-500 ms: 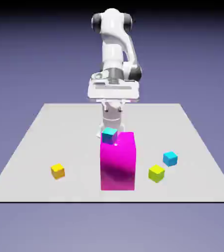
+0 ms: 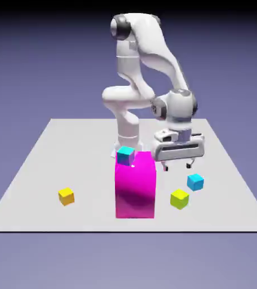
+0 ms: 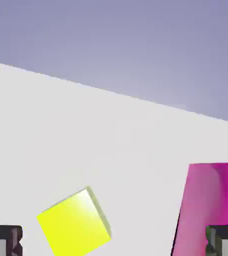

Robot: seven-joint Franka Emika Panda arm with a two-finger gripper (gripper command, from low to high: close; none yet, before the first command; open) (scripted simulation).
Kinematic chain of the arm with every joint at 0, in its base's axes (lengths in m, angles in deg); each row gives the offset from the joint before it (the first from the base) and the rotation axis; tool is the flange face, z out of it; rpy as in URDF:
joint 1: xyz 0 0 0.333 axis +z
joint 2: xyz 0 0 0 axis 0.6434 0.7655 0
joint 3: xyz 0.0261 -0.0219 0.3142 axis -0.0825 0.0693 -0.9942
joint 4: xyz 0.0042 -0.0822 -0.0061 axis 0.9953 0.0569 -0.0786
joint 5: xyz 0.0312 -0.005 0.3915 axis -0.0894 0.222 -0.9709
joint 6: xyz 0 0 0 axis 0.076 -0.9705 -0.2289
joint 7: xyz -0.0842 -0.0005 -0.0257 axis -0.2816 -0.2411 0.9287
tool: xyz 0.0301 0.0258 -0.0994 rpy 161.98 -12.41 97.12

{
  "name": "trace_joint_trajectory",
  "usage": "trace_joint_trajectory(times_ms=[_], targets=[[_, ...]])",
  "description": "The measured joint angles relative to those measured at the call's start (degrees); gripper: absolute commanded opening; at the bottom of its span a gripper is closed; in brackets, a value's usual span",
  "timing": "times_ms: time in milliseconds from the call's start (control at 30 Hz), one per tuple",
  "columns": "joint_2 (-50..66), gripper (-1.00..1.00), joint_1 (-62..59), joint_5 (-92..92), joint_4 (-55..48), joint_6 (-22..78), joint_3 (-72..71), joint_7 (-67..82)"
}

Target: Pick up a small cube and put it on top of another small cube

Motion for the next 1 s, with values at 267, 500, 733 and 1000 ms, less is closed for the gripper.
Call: trace_joint_trajectory(times_ms=[267, 500, 733, 1000], targets=[[16.60, 0.00, 2.33, 1.48, -7.55, 13.64, -12.01, -8.73], [25.86, -1.00, 7.25, 8.14, -6.15, 4.01, -6.10, -13.22], [16.55, -1.00, 1.75, 1.65, -8.46, 14.82, -11.57, -7.16], [14.04, -1.00, -4.95, 5.49, -17.79, 26.70, -5.12, 10.13]])
